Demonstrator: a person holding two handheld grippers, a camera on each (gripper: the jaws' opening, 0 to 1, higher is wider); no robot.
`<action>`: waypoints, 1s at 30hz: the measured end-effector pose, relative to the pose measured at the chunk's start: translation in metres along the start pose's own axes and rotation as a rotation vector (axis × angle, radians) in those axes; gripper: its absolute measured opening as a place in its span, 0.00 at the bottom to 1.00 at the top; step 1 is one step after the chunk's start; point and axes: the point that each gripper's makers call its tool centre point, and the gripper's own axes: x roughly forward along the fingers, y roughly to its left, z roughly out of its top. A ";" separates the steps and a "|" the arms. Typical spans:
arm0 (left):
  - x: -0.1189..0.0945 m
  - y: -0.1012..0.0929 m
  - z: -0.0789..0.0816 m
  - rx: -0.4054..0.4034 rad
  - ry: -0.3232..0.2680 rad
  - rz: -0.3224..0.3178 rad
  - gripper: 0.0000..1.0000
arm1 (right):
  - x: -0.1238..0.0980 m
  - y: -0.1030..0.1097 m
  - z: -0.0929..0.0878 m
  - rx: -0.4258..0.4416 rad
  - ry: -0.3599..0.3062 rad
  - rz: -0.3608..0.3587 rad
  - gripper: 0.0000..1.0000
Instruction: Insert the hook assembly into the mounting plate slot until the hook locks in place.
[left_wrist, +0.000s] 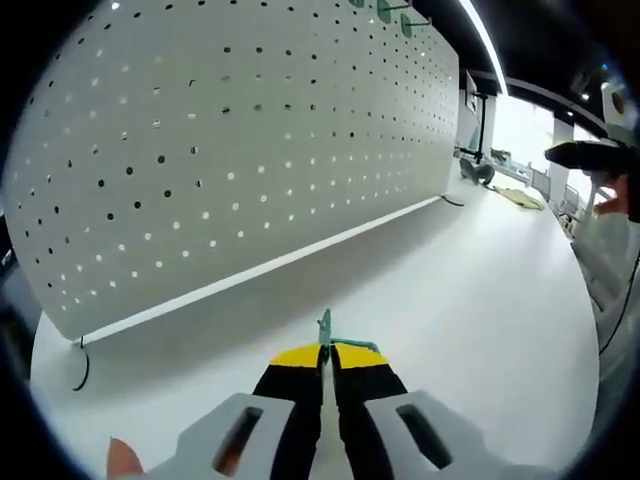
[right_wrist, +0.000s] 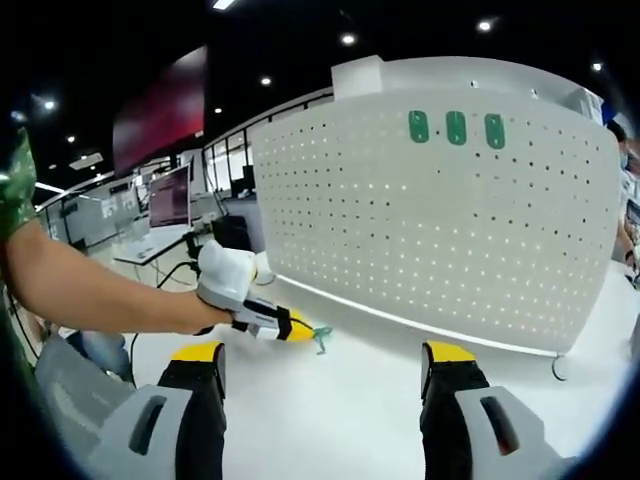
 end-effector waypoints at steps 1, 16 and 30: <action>0.000 0.001 0.000 0.000 -0.001 0.005 0.04 | 0.000 0.000 0.000 0.000 0.000 0.001 0.81; -0.004 0.000 -0.002 -0.053 0.017 0.003 0.02 | -0.001 0.000 0.003 -0.004 -0.004 -0.001 0.81; -0.024 -0.011 0.015 -0.093 -0.032 -0.036 0.02 | -0.002 0.010 0.009 -0.016 -0.014 0.019 0.79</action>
